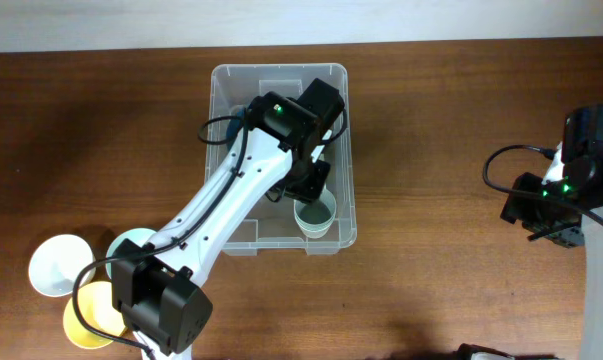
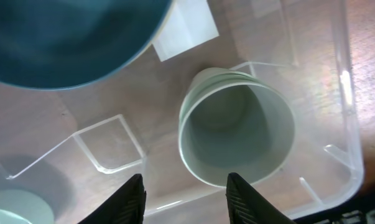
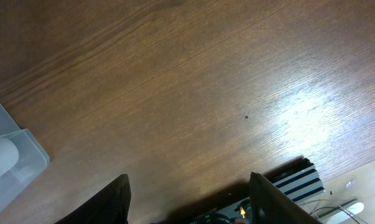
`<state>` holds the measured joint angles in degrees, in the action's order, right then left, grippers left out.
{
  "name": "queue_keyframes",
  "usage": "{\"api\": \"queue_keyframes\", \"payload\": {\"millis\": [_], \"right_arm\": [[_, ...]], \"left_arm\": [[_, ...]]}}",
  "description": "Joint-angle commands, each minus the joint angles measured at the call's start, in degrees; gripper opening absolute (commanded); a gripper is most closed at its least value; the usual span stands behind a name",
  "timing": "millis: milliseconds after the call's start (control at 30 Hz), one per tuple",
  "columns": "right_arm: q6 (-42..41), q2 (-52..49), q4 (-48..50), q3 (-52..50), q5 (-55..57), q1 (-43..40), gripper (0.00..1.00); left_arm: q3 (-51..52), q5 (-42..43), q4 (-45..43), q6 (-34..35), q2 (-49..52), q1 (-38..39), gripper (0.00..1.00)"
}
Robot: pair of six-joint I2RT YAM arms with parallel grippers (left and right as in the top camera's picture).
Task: Pack container
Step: 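Carry the second mint-green cup and stack it into the cups, then move left gripper to the white cup and grasp its rim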
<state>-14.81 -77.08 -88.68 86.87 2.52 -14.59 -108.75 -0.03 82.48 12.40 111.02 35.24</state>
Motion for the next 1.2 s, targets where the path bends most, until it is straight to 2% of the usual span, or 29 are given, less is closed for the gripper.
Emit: {"api": "queue_keyframes", "payload": {"millis": [0, 200, 400, 567, 600, 633, 733, 867, 1167], "right_arm": [[0.0, 0.8, -0.2, -0.1, 0.7, -0.1, 0.57], [0.0, 0.8, -0.2, -0.1, 0.7, -0.1, 0.57], [0.0, 0.8, -0.1, -0.1, 0.7, -0.1, 0.57], [0.0, 0.8, -0.1, -0.1, 0.7, -0.1, 0.57], [0.0, 0.8, -0.1, -0.1, 0.7, -0.1, 0.57], [0.0, 0.8, -0.1, -0.1, 0.7, -0.1, 0.57], [0.0, 0.8, -0.1, -0.1, 0.7, -0.1, 0.57], [0.0, 0.8, -0.2, -0.1, 0.5, -0.1, 0.57], [0.0, 0.8, -0.3, -0.1, 0.5, -0.1, 0.57]], "left_arm": [[-1.8, -3.3, 0.7, 0.4, -2.5, -2.7, 0.43], [-2.1, -9.5, 3.5, 4.1, -13.2, -13.2, 0.45], [-0.3, -9.5, 5.3, 4.8, -25.0, -30.9, 0.48], [8.0, -8.8, 2.3, 4.9, -30.8, -48.5, 0.53], [10.7, -8.2, 0.8, 4.9, -31.4, -52.1, 0.58], [13.2, -7.4, -0.6, 4.9, -31.7, -54.9, 0.69], [21.6, -2.9, -6.2, 4.9, -31.1, -62.6, 0.77], [32.3, 1.0, -16.3, 4.9, -27.2, -68.4, 0.77], [34.8, 0.9, -25.5, 4.7, -10.9, -69.3, 0.77]]}}
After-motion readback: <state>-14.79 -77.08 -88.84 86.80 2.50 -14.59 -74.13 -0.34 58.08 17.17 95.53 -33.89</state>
